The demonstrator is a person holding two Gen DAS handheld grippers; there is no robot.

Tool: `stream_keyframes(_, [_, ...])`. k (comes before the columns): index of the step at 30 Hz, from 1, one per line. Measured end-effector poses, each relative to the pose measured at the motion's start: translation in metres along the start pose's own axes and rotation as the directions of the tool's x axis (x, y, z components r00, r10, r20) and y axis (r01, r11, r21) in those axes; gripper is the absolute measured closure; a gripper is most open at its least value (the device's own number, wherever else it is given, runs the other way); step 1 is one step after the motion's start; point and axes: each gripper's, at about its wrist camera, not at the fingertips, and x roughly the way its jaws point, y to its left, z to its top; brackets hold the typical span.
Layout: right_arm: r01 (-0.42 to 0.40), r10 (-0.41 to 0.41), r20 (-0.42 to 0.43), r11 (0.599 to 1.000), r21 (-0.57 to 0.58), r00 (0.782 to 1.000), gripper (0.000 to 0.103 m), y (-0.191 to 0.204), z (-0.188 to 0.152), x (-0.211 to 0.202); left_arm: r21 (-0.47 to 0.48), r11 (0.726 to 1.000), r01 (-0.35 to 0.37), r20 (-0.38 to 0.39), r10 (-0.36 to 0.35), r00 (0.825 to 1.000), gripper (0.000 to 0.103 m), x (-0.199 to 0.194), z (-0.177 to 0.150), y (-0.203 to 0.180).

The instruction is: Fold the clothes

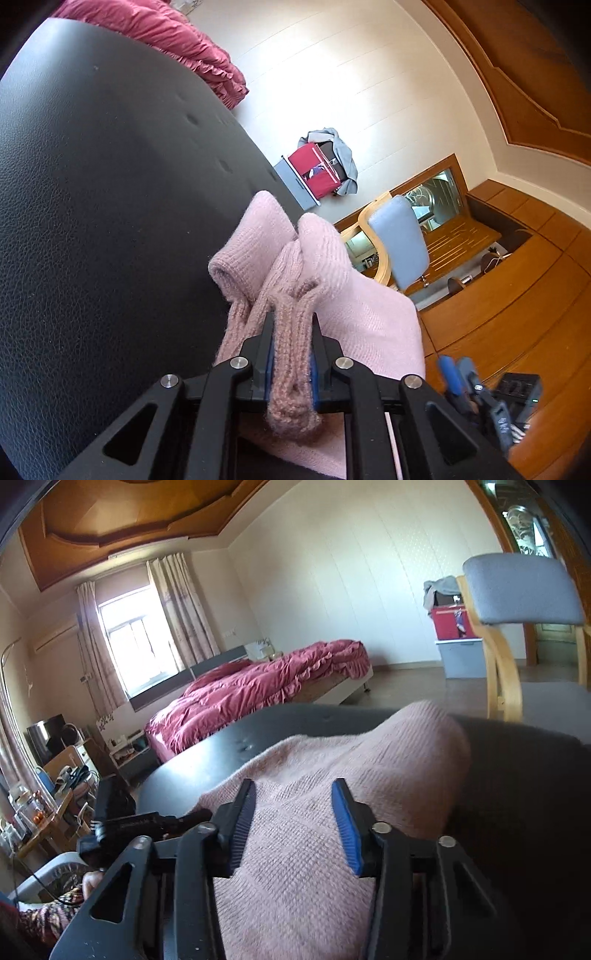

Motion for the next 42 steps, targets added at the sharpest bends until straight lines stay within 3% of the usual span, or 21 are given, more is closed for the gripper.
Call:
stream_keyframes(2, [0.029,-0.029,-0.002,0.999,-0.036,1.000,0.069,0.007,-0.002,-0.021,-0.007,1.000,0.015,0.000,-0.015,1.000,0.090,0.000,-0.001,0.001])
stream_keyframes(3, [0.039,-0.040,-0.012,0.997,-0.064,0.999,0.076,0.012,-0.006,-0.030,-0.007,1.000,0.019,0.000,-0.019,1.000,0.090,-0.001,-0.001,0.000])
stream_keyframes(6, [0.045,-0.063,-0.096,0.982,-0.184,0.993,0.082,0.037,-0.027,-0.042,-0.010,0.999,0.032,-0.001,-0.032,0.999,0.090,-0.002,0.003,-0.001])
stream_keyframes(11, [-0.045,-0.055,-0.255,0.928,-0.369,0.965,0.095,0.094,-0.078,-0.033,-0.016,0.999,0.051,-0.003,-0.051,0.999,0.090,-0.002,0.008,0.001])
stream_keyframes(15, [-0.085,-0.068,-0.351,0.912,-0.401,0.934,0.097,0.107,-0.103,-0.014,-0.023,0.998,0.064,-0.003,-0.064,0.998,0.090,-0.002,0.008,0.002])
stream_keyframes(18, [-0.022,-0.127,-0.365,0.925,-0.379,0.922,0.097,0.098,-0.103,-0.004,-0.034,0.996,0.080,-0.004,-0.080,0.997,0.090,0.002,0.009,0.004])
stream_keyframes(21, [0.127,-0.236,-0.376,0.948,-0.291,0.896,0.101,0.067,-0.095,0.002,-0.048,0.994,0.102,-0.007,-0.102,0.995,0.090,0.001,0.009,0.005])
stream_keyframes(23, [0.178,-0.264,-0.377,0.952,-0.248,0.888,0.103,0.053,-0.092,0.001,-0.051,0.992,0.119,-0.015,-0.120,0.993,0.090,0.001,0.009,0.005])
stream_keyframes(28, [0.285,-0.393,-0.291,0.892,-0.352,0.872,0.103,0.055,-0.086,-0.009,-0.011,0.996,0.087,-0.028,-0.087,0.996,0.090,0.005,0.002,-0.006])
stream_keyframes(31, [0.308,-0.438,-0.269,0.856,-0.415,0.858,0.103,0.059,-0.086,-0.003,-0.019,0.996,0.086,-0.042,-0.086,0.995,0.090,0.005,0.001,-0.009])
stream_keyframes(35, [0.322,-0.472,-0.300,0.841,-0.436,0.829,0.103,0.050,-0.084,0.009,-0.047,0.990,0.134,0.038,-0.132,0.990,0.091,-0.018,-0.001,-0.012])
stream_keyframes(37, [0.335,-0.486,-0.297,0.834,-0.437,0.822,0.103,0.047,-0.081,0.009,0.014,0.992,0.122,0.085,-0.123,0.989,0.092,-0.031,-0.004,-0.021])
stream_keyframes(40, [0.340,-0.501,-0.305,0.825,-0.451,0.810,0.103,0.044,-0.082,0.008,0.130,0.991,0.038,0.159,-0.058,0.986,0.095,-0.044,-0.012,-0.032])
stream_keyframes(41, [0.338,-0.501,-0.324,0.829,-0.445,0.802,0.103,0.040,-0.085,0.011,0.145,0.989,-0.023,0.171,-0.002,0.985,0.103,-0.043,-0.014,-0.030])
stream_keyframes(42, [0.336,-0.501,-0.343,0.833,-0.439,0.794,0.103,0.036,-0.087,0.013,0.132,0.989,-0.073,0.154,0.053,0.987,0.103,-0.037,-0.017,-0.024])
